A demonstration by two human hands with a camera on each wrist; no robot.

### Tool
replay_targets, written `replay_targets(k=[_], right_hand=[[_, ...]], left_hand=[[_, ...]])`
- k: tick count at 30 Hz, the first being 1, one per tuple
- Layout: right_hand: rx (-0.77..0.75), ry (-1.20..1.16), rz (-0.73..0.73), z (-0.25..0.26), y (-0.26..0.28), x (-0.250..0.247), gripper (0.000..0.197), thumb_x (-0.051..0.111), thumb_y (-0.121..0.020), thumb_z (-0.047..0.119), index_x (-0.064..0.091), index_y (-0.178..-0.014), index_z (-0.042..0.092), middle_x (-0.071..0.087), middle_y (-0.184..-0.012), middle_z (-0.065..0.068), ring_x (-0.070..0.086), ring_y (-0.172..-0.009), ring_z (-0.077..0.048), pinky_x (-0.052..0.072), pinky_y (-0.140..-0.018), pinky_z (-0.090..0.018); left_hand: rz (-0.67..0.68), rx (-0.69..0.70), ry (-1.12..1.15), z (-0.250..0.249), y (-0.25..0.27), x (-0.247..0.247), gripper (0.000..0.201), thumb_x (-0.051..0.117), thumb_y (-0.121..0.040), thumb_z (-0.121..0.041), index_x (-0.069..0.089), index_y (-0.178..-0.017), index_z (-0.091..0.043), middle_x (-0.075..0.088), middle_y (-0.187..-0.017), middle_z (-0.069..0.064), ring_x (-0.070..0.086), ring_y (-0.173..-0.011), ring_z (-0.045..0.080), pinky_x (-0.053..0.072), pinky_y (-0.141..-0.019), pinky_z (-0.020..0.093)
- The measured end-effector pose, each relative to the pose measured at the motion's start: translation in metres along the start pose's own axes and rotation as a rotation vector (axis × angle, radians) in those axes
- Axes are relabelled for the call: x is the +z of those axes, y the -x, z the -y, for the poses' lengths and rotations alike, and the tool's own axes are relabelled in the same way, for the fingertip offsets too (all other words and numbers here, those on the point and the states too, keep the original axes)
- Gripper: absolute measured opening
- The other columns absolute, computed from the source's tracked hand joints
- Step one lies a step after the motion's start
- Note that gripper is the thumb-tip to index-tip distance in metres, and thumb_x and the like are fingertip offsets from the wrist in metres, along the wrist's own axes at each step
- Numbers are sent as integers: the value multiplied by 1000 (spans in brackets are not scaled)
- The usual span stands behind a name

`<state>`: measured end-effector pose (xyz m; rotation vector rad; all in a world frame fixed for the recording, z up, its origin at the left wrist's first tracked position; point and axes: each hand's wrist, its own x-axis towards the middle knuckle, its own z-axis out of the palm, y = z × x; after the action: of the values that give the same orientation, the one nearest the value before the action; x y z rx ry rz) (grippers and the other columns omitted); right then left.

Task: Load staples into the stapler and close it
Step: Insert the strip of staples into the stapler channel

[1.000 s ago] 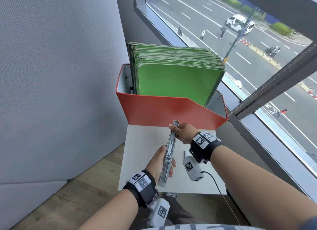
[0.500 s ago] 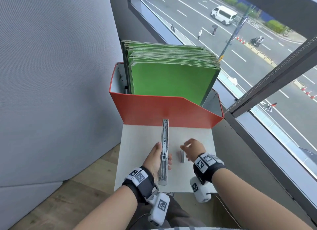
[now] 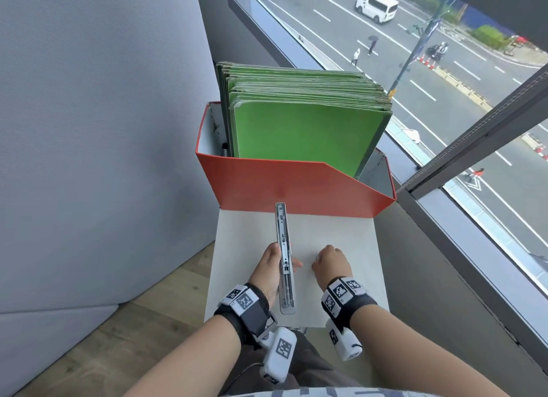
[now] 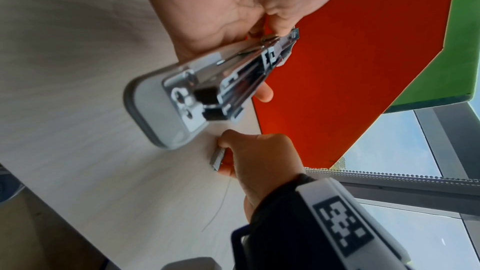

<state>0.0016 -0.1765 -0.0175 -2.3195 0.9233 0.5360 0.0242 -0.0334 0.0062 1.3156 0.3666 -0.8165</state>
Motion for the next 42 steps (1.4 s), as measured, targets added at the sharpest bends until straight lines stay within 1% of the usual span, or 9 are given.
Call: replay_targets(k=[3,7,11,14,21,26,31,36,42], right_hand=[[25,-61,16,-2,3,-9,23,59,-80,11,58,-100,1,64,-105,-17,60,-94,-33,48,-76,-33],[-36,-277,-5,1,25,-31,13,65,-76,16,69,-84,8,74,-79,-11,62,-68,-20,44,-55,-22],[-140,-456,1,16,61,-47,7,70,-74,17,69,-74,10,72,-65,-7,66,-60,-18,55,-60,-29],[-174,-439,12,20,75,-44,5,72,-71,17,70,-72,12,71,-63,-3,67,-60,-18,58,-60,-30],[-215,-338,-26,22,84,-39,3,70,-72,12,69,-75,12,70,-68,-2,64,-64,-14,53,-62,-25],[-280,-244,-53,24,89,-35,2,65,-77,13,67,-75,13,70,-73,-5,64,-69,-18,55,-68,-30],[-314,-150,-53,23,91,-27,6,62,-80,16,65,-82,12,66,-80,-5,57,-70,-18,44,-62,-22],[-306,-158,-56,25,93,-30,4,64,-76,13,66,-79,12,68,-79,-6,62,-71,-20,52,-65,-27],[-316,-112,-53,25,92,-29,5,62,-76,11,66,-79,11,67,-81,-7,59,-71,-19,43,-60,-19]], left_hand=[[-11,-24,1,-1,1,1,49,23,-101,-41,47,-126,-7,71,-69,-1,57,-85,23,41,-77,34],[-16,-32,8,-4,-1,5,48,23,-101,-41,46,-126,-7,68,-76,4,54,-82,23,43,-72,33],[-2,-50,62,-6,-2,16,44,24,-101,-40,43,-124,-8,63,-71,5,53,-68,23,49,-60,35],[28,-46,83,-8,2,24,36,25,-101,-39,45,-113,-11,56,-68,6,51,-51,21,47,-44,29],[11,-6,9,-6,0,28,31,26,-101,-39,47,-96,-17,54,-69,3,51,-57,19,45,-60,32],[-1,-12,-1,-5,0,26,29,28,-100,-41,48,-94,-20,53,-68,3,49,-56,18,43,-57,30],[-7,-21,4,-5,0,25,28,27,-100,-40,46,-93,-21,52,-65,2,49,-51,15,43,-52,28],[-1,-16,-34,-2,0,23,28,29,-99,-42,49,-90,-25,53,-63,0,48,-51,15,41,-53,29],[-24,1,-89,2,1,25,27,30,-99,-42,50,-87,-27,52,-66,1,47,-56,17,41,-56,30]])
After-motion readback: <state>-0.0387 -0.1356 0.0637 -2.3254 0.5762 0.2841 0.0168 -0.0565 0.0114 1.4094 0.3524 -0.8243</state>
